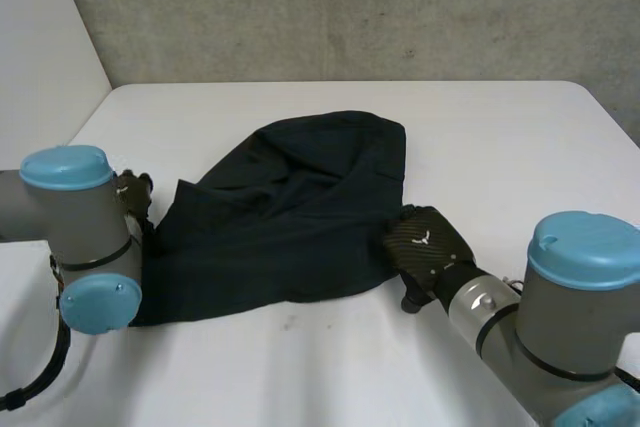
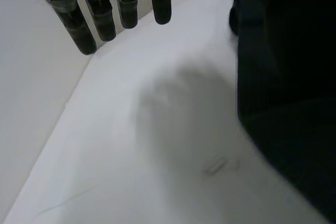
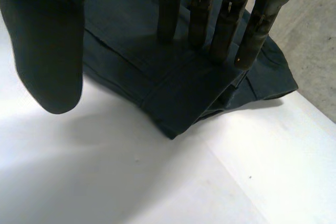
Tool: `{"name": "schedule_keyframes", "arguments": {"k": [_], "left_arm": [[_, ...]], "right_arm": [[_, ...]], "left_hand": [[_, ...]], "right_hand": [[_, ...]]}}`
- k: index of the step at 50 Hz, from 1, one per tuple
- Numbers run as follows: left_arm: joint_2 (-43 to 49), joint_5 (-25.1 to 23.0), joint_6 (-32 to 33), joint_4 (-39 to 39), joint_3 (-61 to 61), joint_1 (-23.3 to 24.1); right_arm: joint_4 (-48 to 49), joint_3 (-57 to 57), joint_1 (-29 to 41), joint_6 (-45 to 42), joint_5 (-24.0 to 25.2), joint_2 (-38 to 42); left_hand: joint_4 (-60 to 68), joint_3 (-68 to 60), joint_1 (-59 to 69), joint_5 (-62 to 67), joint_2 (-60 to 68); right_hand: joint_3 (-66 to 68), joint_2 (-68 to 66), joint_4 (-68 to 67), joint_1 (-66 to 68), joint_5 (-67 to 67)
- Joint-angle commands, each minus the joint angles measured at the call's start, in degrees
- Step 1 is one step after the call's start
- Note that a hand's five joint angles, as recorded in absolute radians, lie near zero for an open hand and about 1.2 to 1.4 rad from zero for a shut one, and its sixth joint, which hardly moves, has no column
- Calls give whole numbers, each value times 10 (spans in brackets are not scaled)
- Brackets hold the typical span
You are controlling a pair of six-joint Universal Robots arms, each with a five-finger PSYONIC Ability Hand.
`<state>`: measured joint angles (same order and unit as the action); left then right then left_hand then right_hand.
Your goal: Fold the shorts.
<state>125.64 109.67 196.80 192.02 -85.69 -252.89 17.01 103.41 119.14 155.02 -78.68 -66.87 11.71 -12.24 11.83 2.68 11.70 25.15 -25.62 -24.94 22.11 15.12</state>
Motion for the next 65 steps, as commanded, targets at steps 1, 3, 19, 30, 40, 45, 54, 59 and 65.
{"name": "schedule_keyframes", "arguments": {"k": [1, 3, 19, 30, 40, 45, 54, 59, 65], "left_arm": [[-110, -6, 0, -3, -57, 64], [-150, -7, 0, -3, -76, 69], [-326, -146, 2, -51, -237, 75], [-345, -251, 5, -72, -327, 51], [-266, -243, 7, -20, -320, -4], [-240, -241, 7, 10, -313, -12], [-194, -236, 30, 41, -295, -15], [-176, -236, 56, 42, -289, -16], [-156, -238, 68, 50, -280, -19]], "right_arm": [[6, -54, 5, -2, -17, 52], [6, -61, 5, -2, -19, 60], [3, -102, 3, -5, -23, 97], [-7, -105, -1, 1, -20, 75], [-25, -115, -1, 2, -19, 99], [-24, -122, 0, 2, -19, 107], [-23, -134, 2, 1, -20, 120], [-24, -149, 5, 2, -23, 133], [-24, -163, 5, 2, -24, 142]], "left_hand": [[-8, 13, -9, -18, -8], [-10, 15, -11, -20, -10], [141, -136, 140, 132, 141], [200, -195, 199, 191, 200], [180, -175, 179, 171, 180], [178, -173, 177, 169, 179], [185, -180, 184, 176, 185], [195, -190, 194, 186, 195], [486, -480, 484, 476, 486]], "right_hand": [[29, -25, -31, 60, 30], [41, -36, -43, 71, 41], [549, -544, -551, 579, 549], [395, -391, -397, 426, 396], [171, -166, -173, 201, 171], [162, -158, -164, 193, 163], [164, -159, -166, 194, 164], [164, -159, -166, 194, 164], [169, -164, -171, 199, 169]]}}
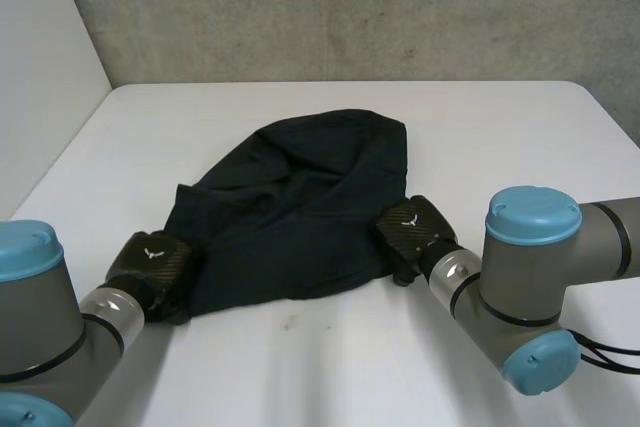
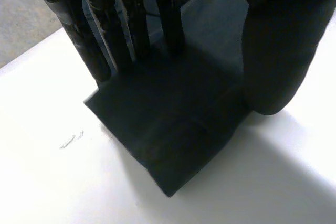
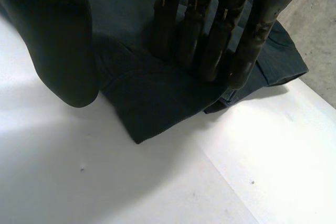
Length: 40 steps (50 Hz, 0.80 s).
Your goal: Fold the shorts.
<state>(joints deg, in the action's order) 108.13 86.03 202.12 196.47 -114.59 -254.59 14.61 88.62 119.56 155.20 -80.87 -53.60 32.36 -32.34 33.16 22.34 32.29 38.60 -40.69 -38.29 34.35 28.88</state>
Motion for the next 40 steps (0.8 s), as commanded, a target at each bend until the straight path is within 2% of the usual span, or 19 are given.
{"name": "schedule_keyframes", "arguments": {"k": [1, 2, 3, 9, 15, 18, 19, 22, 26, 30, 33, 35, 38, 40], "left_arm": [[21, -2, 14, 8, 11, -3], [23, -2, 14, 10, 15, -4], [23, -2, 14, 10, 16, -4], [12, -2, 14, 6, 17, -1], [-39, -3, 6, 4, 20, -2], [-51, -3, 5, 3, 25, 1], [-53, -3, 5, 3, 27, 1], [-67, -2, 5, -1, 33, 3], [-101, -2, 0, -18, 55, 9], [-164, -3, -33, -43, 96, 27], [-216, -2, -66, -61, 141, 38], [-245, -2, -74, -74, 166, 40], [-288, 4, -75, -125, 220, 32], [-292, 5, -74, -187, 263, 31]], "right_arm": [[0, -19, 1, 0, -2, 11], [0, -20, 1, 0, -2, 12], [0, -22, 1, 0, -2, 12], [-1, -35, 1, 0, -3, 17], [-1, -52, 1, -1, -3, 37], [-4, -61, 1, -1, -4, 45], [-8, -66, 1, -1, -4, 46], [-18, -71, 1, -2, -5, 39], [-43, -75, 1, -4, -4, -13], [-77, -79, -5, -1, 3, -120], [-147, -114, -5, -11, 0, -183], [-233, -160, -8, -24, 5, -221], [-324, -215, -12, -40, 7, -257], [-348, -236, -13, -46, 8, -273]], "left_hand": [[350, -350, 342, 350, 350], [462, -462, 454, 462, 463], [476, -476, 468, 476, 477], [476, -477, 468, 477, 477], [476, -477, 468, 477, 477], [476, -477, 468, 477, 477], [476, -477, 468, 477, 477], [476, -477, 468, 477, 477], [476, -477, 468, 477, 477], [476, -477, 468, 477, 477], [476, -477, 468, 477, 477], [476, -477, 468, 477, 477], [476, -477, 468, 477, 477], [476, -477, 468, 477, 477]], "right_hand": [[34, -14, -38, 77, 32], [34, -14, -38, 77, 32], [34, -14, -38, 77, 32], [34, -14, -38, 77, 32], [61, -40, -64, 104, 58], [204, -183, -207, 246, 201], [412, -391, -415, 454, 409], [414, -393, -417, 456, 411], [414, -393, -417, 456, 411], [414, -393, -417, 456, 411], [414, -393, -417, 456, 411], [414, -393, -417, 456, 411], [414, -393, -417, 456, 411], [414, -393, -417, 456, 411]]}}
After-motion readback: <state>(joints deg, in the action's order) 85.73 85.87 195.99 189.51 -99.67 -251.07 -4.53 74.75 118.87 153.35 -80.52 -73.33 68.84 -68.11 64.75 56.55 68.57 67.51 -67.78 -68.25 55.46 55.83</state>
